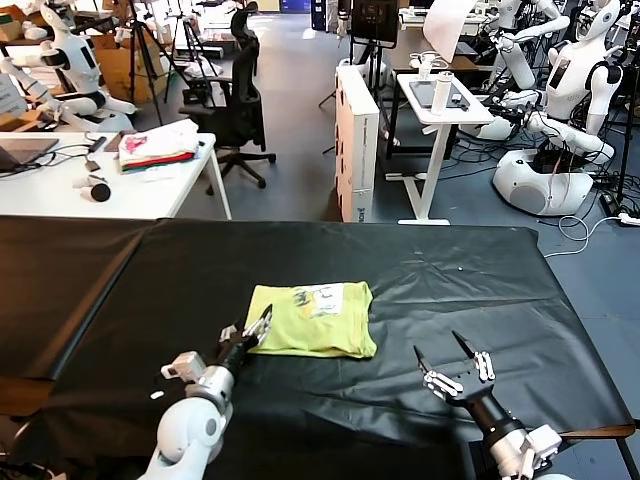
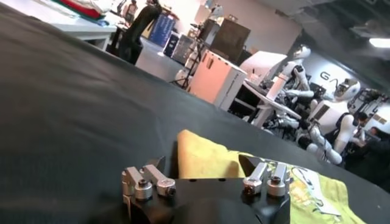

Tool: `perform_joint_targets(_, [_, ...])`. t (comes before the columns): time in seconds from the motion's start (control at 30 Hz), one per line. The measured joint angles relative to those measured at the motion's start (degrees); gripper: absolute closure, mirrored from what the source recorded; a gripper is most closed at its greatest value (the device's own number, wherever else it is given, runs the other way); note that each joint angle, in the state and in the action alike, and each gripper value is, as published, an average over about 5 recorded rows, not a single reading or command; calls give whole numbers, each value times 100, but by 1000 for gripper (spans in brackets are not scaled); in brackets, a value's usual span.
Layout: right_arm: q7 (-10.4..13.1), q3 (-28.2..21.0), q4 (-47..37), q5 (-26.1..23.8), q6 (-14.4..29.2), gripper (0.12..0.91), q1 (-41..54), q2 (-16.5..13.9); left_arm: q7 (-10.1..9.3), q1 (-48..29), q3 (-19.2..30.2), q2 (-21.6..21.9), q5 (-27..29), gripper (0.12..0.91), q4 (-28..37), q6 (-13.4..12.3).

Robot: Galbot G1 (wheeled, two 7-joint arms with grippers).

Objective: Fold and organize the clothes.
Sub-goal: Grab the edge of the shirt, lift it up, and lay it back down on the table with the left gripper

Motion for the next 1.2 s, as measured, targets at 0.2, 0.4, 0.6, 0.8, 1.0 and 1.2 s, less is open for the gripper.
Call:
perform_joint_targets(0.2, [-1, -11, -38, -72, 3, 118, 15, 35, -1, 40, 8, -112, -140, 721, -73, 61])
perform_joint_targets(0.4, [0, -40, -97, -126, 10, 118, 66, 66, -41, 74, -3, -177, -257, 803, -243, 209])
perform_joint_targets(0.6, [14, -89, -157, -147, 10, 118, 155, 100, -149, 133, -122, 56, -26, 804, -471, 287])
perform_joint_targets(0.8, [27, -205, -257, -169, 2, 118, 281, 187, -161, 324, -458, 797, 484, 804, -752, 224])
perform_joint_targets(1.0, [48, -297, -325, -183, -22, 118, 392, 257, -147, 632, -1089, 1756, 629, 804, -1148, 209])
perform_joint_targets(1.2, [60, -309, -363, -183, -25, 118, 424, 323, -254, 981, -1784, 2543, 351, 804, -1636, 399])
